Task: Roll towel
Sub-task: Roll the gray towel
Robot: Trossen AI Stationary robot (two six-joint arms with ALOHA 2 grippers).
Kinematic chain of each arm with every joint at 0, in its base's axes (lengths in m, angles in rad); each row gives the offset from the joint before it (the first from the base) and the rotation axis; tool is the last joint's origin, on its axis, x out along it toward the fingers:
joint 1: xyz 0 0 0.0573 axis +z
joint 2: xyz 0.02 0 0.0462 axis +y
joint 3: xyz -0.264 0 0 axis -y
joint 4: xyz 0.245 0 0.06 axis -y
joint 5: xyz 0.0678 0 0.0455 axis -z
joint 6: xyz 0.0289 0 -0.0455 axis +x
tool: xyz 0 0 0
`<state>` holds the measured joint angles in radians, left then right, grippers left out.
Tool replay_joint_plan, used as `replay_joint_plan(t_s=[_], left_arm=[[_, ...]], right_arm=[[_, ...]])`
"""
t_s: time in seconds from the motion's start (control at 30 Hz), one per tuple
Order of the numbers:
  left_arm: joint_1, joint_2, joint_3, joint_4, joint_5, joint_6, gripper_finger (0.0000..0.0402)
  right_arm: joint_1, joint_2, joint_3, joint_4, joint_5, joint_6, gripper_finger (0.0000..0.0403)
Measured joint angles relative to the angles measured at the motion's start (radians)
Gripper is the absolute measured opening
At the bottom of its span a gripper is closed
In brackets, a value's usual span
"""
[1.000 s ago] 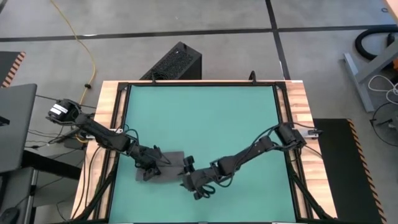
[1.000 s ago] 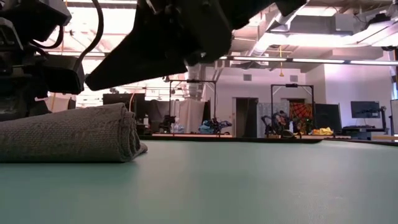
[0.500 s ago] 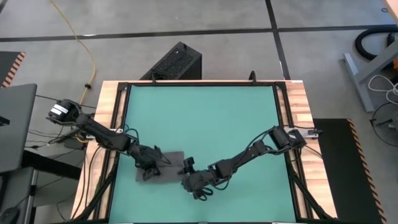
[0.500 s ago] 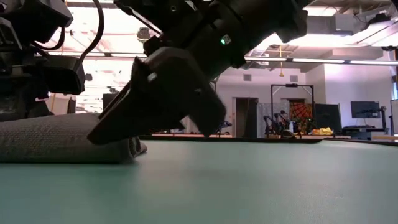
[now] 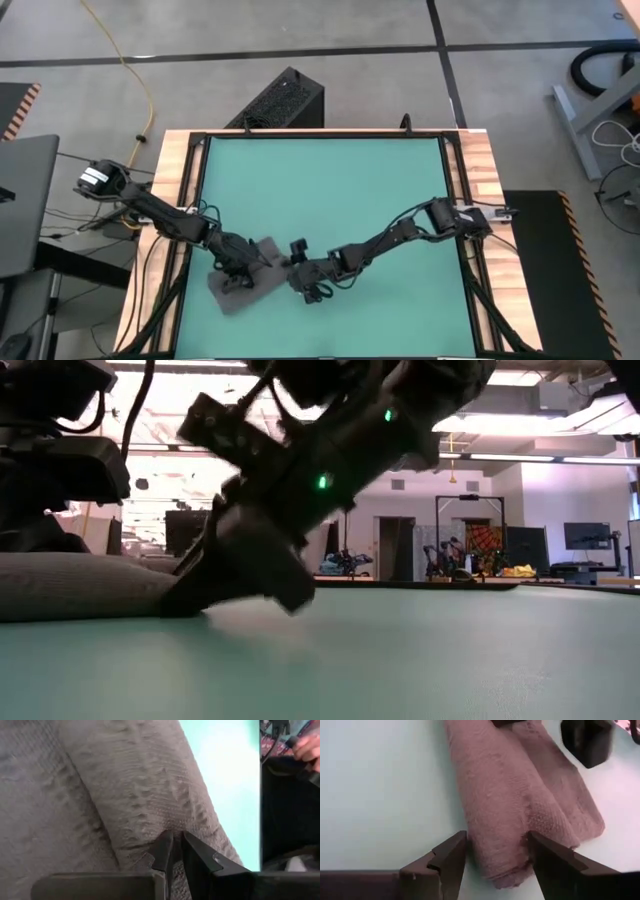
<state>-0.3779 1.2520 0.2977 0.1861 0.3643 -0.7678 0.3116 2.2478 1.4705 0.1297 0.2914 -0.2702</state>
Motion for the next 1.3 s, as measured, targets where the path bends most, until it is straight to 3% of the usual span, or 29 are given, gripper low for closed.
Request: replay_joint_plan(t_s=[0.27,0.5,0.63,0.73,0.83,0.93,1.17,1.3], left_arm=[[-0.003,-0.03,0.0,-0.009,-0.075,0.053,0.0032],[0.009,-0.115,0.002,-0.061,-0.089,0.119,0.0031],[0.021,-0.209,0.002,-0.18,-0.119,0.136,0.0031],[0.023,-0.262,0.002,-0.302,-0.242,0.154,0.0031],[0.023,-0.266,0.001,-0.345,-0.377,0.197,0.0031],[0.035,-0.217,-0.001,-0.303,-0.427,0.243,0.0031],[0.064,-0.024,-0.002,-0.064,-0.402,0.314,0.0031],[0.064,0.044,0.019,0.025,-0.401,0.369,0.0028]], right_arm=[[-0.013,0.061,0.055,0.021,0.016,-0.148,0.0189],[-0.022,0.056,0.13,-0.145,-0.057,-0.161,0.0033],[-0.022,0.057,0.196,-0.274,-0.08,-0.122,0.0033],[-0.021,0.057,0.252,-0.396,-0.096,-0.057,0.0039],[-0.02,0.057,0.314,-0.53,-0.182,0.037,0.0038],[-0.019,0.057,0.36,-0.617,-0.299,0.151,0.0038],[-0.019,0.06,0.42,-0.69,-0.454,0.316,0.0038],[-0.055,0.06,0.42,-0.692,-0.631,0.421,0.0038]])
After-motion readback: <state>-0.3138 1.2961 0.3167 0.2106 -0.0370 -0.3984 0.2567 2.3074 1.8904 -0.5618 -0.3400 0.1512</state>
